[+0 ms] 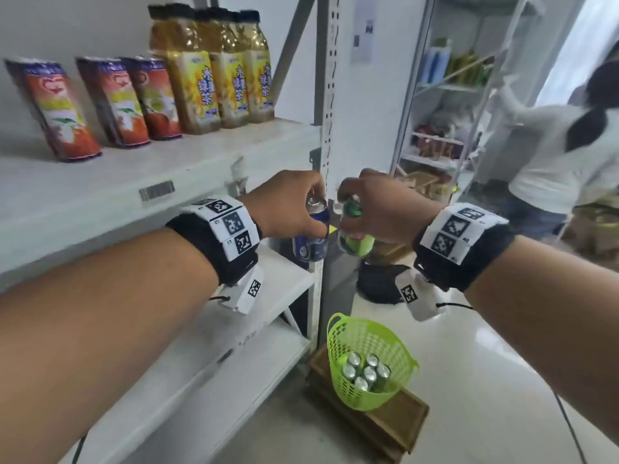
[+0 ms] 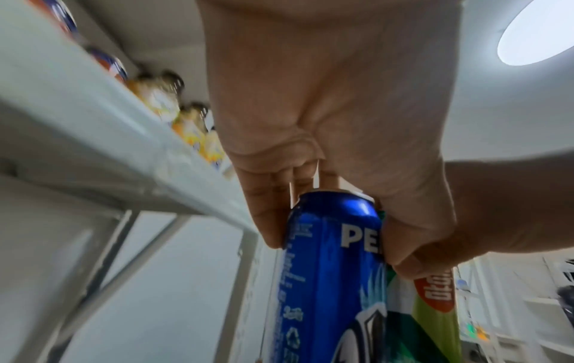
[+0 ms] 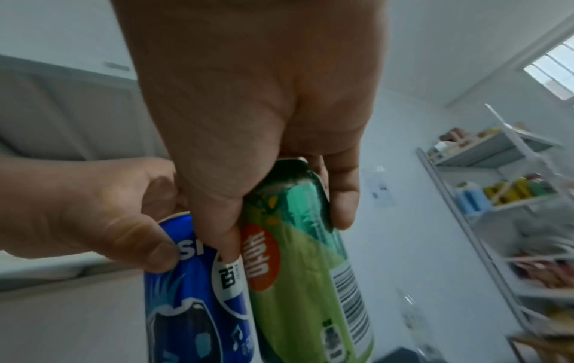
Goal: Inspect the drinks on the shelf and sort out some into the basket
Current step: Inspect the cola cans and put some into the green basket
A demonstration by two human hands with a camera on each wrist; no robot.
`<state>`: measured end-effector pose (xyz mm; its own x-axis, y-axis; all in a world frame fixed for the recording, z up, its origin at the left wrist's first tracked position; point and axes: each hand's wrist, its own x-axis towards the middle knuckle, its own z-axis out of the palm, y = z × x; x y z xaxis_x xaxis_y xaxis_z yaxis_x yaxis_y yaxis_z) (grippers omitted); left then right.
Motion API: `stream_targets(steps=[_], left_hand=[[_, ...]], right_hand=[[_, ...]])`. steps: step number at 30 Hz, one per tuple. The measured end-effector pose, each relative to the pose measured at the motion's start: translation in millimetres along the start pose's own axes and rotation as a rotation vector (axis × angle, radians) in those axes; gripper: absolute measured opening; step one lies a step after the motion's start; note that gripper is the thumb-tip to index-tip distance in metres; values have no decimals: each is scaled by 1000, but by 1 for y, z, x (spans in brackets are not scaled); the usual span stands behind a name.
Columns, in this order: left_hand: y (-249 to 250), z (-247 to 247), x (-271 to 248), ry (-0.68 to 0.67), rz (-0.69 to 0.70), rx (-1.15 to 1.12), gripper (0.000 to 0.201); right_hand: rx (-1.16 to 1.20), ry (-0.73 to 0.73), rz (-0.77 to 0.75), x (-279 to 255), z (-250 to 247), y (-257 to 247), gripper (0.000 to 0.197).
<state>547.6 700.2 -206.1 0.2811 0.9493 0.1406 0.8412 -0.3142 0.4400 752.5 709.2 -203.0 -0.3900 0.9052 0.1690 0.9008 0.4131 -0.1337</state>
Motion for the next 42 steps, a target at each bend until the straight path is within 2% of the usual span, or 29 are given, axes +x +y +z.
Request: stream_targets(steps=[2,4,9,12,15,20,25,30,38,42], left_hand=[[-1,15,1,-11,10,16,53],[-3,58,26,-71,7,4,53],[-27,196,98,-250,-42,5,51],[-50,271,138,-326,-123,-16,52],[-72,342,163,-416,-201,-29,53],[-114,447,188,-510,-305,15,58],[-151,527,206,-556,-311,132,62],[-183,583,222,-649,-335,199,66],[-222,657,214,-755,-305,262,55],[-237,681,207,-800,-299,263,52]], right_hand=[[7,16,-11,-4,12,10,46],[26,-67,27,0,42,43,47],[97,-276,41,31,163,142,46],[165,-380,70,52,234,193,46],[186,-484,129,61,305,236,49],[288,-578,209,64,413,286,48],[336,-657,261,70,508,314,47],[328,-715,241,86,580,324,47],[239,-806,30,97,658,327,49],[218,-894,-5,97,685,320,51]])
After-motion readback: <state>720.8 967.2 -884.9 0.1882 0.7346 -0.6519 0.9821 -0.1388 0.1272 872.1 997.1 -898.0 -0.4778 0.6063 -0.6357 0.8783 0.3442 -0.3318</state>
